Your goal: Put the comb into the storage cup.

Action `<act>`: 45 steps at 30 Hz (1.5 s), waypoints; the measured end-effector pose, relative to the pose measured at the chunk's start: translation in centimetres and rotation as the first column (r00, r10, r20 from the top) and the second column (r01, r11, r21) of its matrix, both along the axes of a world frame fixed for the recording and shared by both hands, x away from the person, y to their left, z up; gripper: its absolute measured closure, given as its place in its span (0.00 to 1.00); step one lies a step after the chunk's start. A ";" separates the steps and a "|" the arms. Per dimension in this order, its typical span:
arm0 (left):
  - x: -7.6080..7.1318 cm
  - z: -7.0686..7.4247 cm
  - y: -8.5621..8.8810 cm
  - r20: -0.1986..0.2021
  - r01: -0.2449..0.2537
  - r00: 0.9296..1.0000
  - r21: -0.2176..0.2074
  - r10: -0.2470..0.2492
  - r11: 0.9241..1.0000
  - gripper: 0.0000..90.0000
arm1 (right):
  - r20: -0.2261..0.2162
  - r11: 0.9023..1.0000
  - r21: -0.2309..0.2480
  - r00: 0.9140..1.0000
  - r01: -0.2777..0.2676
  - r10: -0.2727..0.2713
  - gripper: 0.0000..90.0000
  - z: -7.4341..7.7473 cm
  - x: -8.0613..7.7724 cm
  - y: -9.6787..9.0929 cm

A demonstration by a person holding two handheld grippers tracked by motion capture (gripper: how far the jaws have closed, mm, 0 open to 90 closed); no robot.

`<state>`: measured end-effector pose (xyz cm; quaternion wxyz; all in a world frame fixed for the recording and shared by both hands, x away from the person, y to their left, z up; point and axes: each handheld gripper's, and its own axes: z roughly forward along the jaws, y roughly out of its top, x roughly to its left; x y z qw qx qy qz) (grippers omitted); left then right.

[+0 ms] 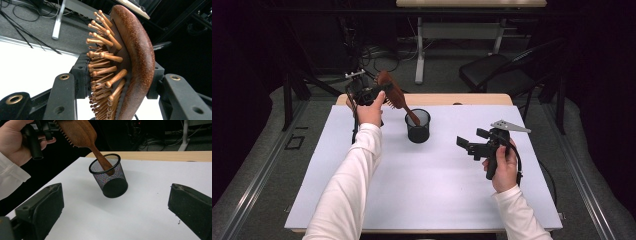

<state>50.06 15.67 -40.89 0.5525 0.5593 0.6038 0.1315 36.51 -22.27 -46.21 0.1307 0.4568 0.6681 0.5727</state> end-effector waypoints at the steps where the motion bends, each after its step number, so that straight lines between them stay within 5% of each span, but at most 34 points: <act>1: 0.0 -0.1 -0.1 -0.002 0.001 1.000 0.001 -0.001 1.000 0.56 | 0.001 1.000 -0.002 1.000 0.000 0.000 0.00 0.0 0.0 0.0; 20: 0.4 -1.9 -2.3 -0.011 0.033 0.999 0.078 -0.032 0.996 0.56 | 0.000 1.000 0.002 1.000 0.001 -0.001 0.00 0.0 0.0 0.0; 45: 0.4 -2.7 -2.4 -0.002 0.032 0.999 0.060 -0.032 0.998 0.55 | -0.014 1.000 -0.006 1.000 -0.004 0.004 0.04 -0.3 0.1 0.1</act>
